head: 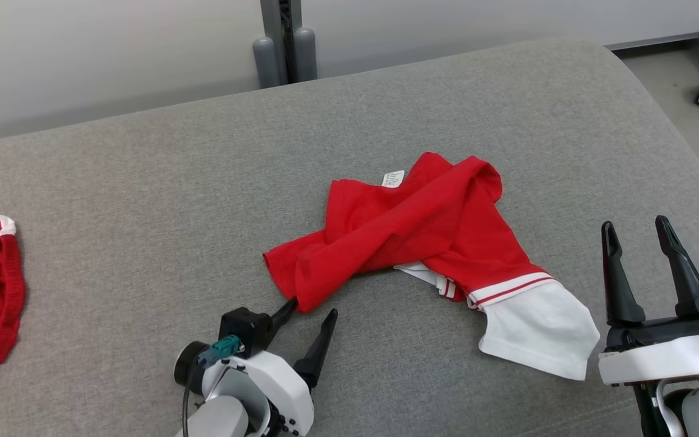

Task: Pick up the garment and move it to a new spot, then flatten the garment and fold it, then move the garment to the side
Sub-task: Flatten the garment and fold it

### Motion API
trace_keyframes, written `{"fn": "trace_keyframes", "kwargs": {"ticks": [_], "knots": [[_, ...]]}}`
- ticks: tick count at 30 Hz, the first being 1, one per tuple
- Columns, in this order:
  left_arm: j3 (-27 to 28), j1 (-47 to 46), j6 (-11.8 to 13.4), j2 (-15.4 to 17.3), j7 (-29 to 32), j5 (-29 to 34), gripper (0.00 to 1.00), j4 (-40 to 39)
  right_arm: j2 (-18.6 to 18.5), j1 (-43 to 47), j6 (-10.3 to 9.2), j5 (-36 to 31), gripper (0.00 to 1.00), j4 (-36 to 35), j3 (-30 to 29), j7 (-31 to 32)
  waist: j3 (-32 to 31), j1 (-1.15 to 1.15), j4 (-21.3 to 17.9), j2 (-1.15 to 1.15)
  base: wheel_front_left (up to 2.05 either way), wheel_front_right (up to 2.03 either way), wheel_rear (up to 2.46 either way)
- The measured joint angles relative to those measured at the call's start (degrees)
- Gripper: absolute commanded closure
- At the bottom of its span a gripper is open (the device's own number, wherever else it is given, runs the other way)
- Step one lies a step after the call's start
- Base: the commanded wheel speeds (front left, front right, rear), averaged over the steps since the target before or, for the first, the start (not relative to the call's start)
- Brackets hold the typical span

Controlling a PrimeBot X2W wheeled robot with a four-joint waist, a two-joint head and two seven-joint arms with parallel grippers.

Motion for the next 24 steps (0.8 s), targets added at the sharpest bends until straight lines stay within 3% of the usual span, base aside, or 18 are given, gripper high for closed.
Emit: {"fn": "trace_keyframes", "kwargs": {"ticks": [6, 7, 8, 10, 17, 24], "knots": [[-0.47, -3.33, 0.0, -0.03, -1.59, -0.71, 0.02, 3.49, 0.22, -0.02, 0.0, 0.0, 0.0, 0.08, 0.29, 0.0, 0.58, 0.0, -0.98, 0.0, 0.0, 0.0, 0.0], [-0.85, -3.61, 0.0, -0.05, -1.77, -1.12, 0.21, 3.56, 0.34, -0.02, 0.0, -0.01, 0.0, 0.09, 0.31, 0.0, 0.61, 0.0, -1.02, 0.0, 0.0, 0.0, 0.0], [-1.27, -3.8, 0.0, -0.11, -1.87, -1.24, 0.51, 3.67, 0.44, -0.03, 0.0, -0.02, 0.0, 0.11, 0.29, 0.0, 0.65, 0.0, -1.0, 0.0, 0.0, 0.0, 0.0], [-1.97, -4.5, 0.0, -0.18, -2.09, -1.63, 1.0, 3.92, 0.58, -0.04, 0.0, -0.08, 0.0, 0.19, 0.12, 0.0, 0.76, 0.0, -0.86, 0.0, 0.0, 0.0, 0.0], [-4.33, -6.27, 0.0, -0.03, -2.23, -4.15, 1.0, 3.42, 1.03, -0.07, 0.0, -0.49, 0.0, 0.37, -0.81, 0.0, -0.01, 0.0, 0.41, 0.0, 0.0, 0.0, 0.0], [-4.88, -7.1, 0.0, 3.02, 1.45, -9.11, 1.0, -3.63, 0.98, 0.2, 0.0, -0.51, 0.0, 0.85, -1.2, 0.0, -2.44, 0.0, 2.35, 0.0, 0.0, 0.0, 0.0]]}}
